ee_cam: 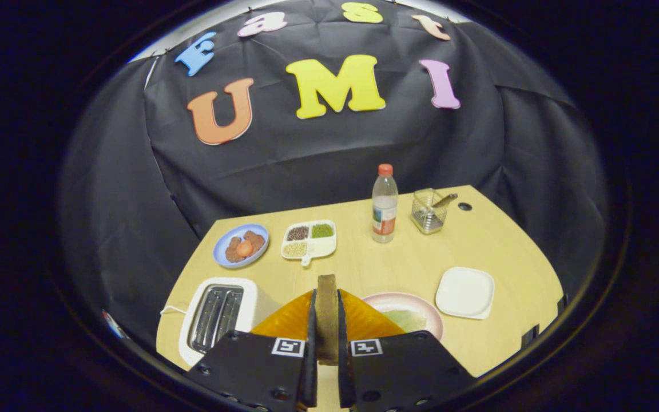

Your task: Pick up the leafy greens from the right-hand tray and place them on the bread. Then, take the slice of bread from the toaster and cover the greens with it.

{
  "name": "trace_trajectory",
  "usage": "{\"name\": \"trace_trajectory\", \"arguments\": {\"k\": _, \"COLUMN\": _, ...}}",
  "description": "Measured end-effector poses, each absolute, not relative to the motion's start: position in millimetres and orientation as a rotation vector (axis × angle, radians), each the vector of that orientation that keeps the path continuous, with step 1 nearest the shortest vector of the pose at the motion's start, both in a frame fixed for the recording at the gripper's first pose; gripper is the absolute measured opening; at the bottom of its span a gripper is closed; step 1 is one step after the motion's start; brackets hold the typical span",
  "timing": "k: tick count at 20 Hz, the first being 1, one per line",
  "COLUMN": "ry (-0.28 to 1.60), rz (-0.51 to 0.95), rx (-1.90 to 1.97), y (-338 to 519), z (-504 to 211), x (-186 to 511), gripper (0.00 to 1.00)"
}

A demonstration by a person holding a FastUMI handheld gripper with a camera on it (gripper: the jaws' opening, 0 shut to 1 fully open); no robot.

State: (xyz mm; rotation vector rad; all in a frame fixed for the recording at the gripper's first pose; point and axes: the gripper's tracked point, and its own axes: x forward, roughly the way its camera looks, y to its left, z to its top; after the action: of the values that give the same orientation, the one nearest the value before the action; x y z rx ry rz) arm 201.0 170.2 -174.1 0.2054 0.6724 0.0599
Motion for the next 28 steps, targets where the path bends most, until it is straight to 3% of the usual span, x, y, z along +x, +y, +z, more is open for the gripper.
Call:
{"name": "trace_trajectory", "arguments": {"k": 9, "ry": 0.726, "rz": 0.069, "rx": 0.358, "y": 132, "z": -244, "x": 218, "gripper": 0.15}}
{"name": "trace_trajectory", "arguments": {"k": 20, "ry": 0.679, "rz": 0.045, "rx": 0.264, "y": 89, "z": -283, "x": 215, "gripper": 0.15}}
{"name": "trace_trajectory", "arguments": {"k": 21, "ry": 0.674, "rz": 0.036, "rx": 0.234, "y": 85, "z": -286, "x": 215, "gripper": 0.22}}
{"name": "trace_trajectory", "arguments": {"k": 25, "ry": 0.658, "rz": 0.006, "rx": 0.183, "y": 76, "z": -295, "x": 215, "gripper": 0.23}}
{"name": "trace_trajectory", "arguments": {"k": 27, "ry": 0.66, "rz": -0.003, "rx": 0.173, "y": 70, "z": -301, "x": 215, "gripper": 0.33}}
{"name": "trace_trajectory", "arguments": {"k": 28, "ry": 0.661, "rz": -0.004, "rx": 0.168, "y": 68, "z": -304, "x": 214, "gripper": 0.33}}
